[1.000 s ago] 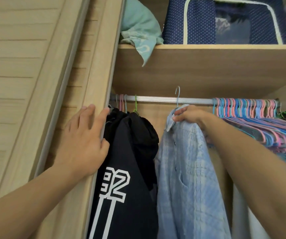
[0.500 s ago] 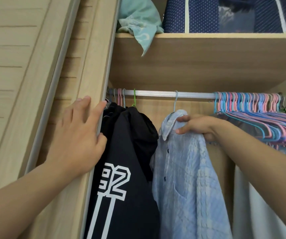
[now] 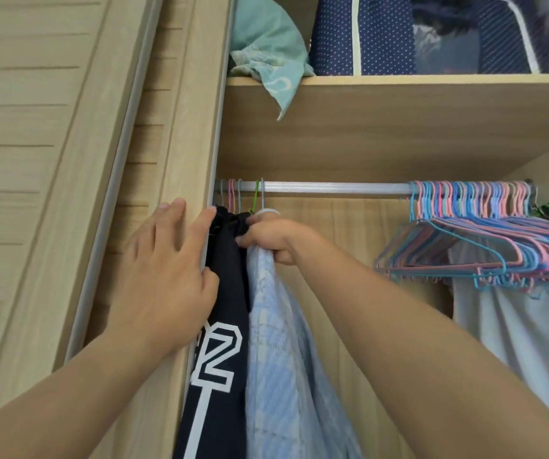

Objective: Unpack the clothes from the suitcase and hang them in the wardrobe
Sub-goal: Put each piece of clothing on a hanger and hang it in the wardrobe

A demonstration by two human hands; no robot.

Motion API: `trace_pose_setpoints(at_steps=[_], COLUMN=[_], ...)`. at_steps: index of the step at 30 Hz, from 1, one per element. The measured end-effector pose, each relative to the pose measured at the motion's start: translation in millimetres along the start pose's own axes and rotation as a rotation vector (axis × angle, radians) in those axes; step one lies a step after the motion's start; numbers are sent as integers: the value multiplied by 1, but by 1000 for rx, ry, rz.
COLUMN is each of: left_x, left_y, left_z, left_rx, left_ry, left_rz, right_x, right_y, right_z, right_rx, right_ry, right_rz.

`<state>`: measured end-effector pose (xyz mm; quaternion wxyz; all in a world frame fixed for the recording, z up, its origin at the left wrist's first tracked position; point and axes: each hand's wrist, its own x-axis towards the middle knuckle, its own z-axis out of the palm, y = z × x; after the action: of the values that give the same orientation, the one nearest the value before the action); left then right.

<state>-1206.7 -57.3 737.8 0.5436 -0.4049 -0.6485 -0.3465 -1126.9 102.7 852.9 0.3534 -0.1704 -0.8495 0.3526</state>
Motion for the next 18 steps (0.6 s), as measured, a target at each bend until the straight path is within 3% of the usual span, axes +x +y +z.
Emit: trace_pose_setpoints(at_steps=[2,4,5,7,9,10,13,18], left_x=[0,0,0,4,10,12,14,10], left_y=[-1,0,2,10,23,29,40,35], left_z=[1,0,0,-2,-4,-4,2,7], left_rx=[4,-1,-3,-4,-35,-55,34,173], left_ry=[-2,6,7,22,70,101,157,185], left_rz=[2,1,-9,-44,-108,-144,-167,-118], right_x=[-18,-40,-54,-75,-95,-105,-127,-133], right_y=[5,20,31,57,85,95,110,113], right_z=[-8,-31,-48,-89,-135,-155,-199,-220], right_rx=[47,-29,-204,-901,-1511,-1670,-1839,-1927], right_ry=[-6,125,280,636,797,812,854,797], right_rz=[-72,-161,-198,-180,-34,69,239,221])
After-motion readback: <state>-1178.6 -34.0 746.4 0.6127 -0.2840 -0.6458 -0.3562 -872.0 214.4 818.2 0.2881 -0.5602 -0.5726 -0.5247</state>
